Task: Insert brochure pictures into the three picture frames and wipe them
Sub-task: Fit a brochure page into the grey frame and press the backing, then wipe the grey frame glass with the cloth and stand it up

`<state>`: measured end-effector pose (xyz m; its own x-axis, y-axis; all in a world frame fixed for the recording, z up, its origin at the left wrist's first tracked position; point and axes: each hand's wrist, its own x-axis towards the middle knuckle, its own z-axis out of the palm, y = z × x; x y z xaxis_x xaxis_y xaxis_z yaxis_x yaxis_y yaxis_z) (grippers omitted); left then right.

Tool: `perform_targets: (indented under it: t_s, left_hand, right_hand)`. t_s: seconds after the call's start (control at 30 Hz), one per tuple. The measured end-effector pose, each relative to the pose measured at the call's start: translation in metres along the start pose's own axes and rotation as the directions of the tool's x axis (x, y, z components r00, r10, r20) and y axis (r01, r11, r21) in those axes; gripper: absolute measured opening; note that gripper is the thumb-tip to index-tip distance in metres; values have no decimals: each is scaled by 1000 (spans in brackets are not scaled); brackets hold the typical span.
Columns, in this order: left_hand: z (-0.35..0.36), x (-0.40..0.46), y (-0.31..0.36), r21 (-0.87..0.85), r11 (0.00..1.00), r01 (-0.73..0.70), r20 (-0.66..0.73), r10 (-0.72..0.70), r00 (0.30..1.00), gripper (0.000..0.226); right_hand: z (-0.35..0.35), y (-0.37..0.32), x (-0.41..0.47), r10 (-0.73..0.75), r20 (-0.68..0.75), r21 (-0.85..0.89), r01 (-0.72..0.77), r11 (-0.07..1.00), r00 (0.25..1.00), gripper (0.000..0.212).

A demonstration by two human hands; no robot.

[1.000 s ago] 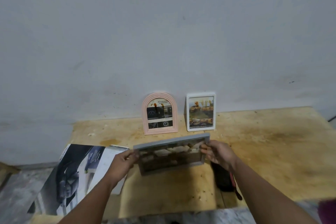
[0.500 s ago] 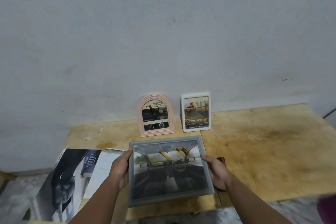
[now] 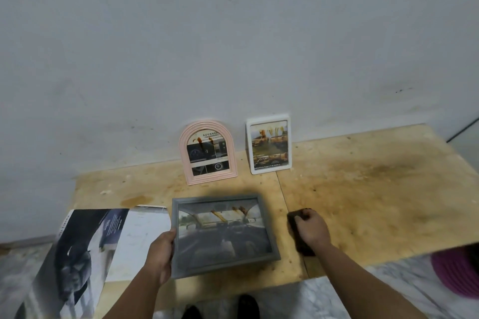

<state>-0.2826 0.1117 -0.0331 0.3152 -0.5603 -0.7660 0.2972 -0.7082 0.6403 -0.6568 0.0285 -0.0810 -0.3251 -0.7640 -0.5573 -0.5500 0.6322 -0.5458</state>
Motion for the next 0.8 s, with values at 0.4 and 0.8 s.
perform_targets:
  t_s: [0.4,0.8]
  left_hand:
    - [-1,15,-12,173,984,-30,-39,38,999,36]
    - [-20,-36,-64,372,926,-62,-88,102,991,14]
  right_hand:
    - [11,32,15,84,-12,-150,-84,985,996,45]
    - [38,-12,-12,123,390,743,-391,543,912,25]
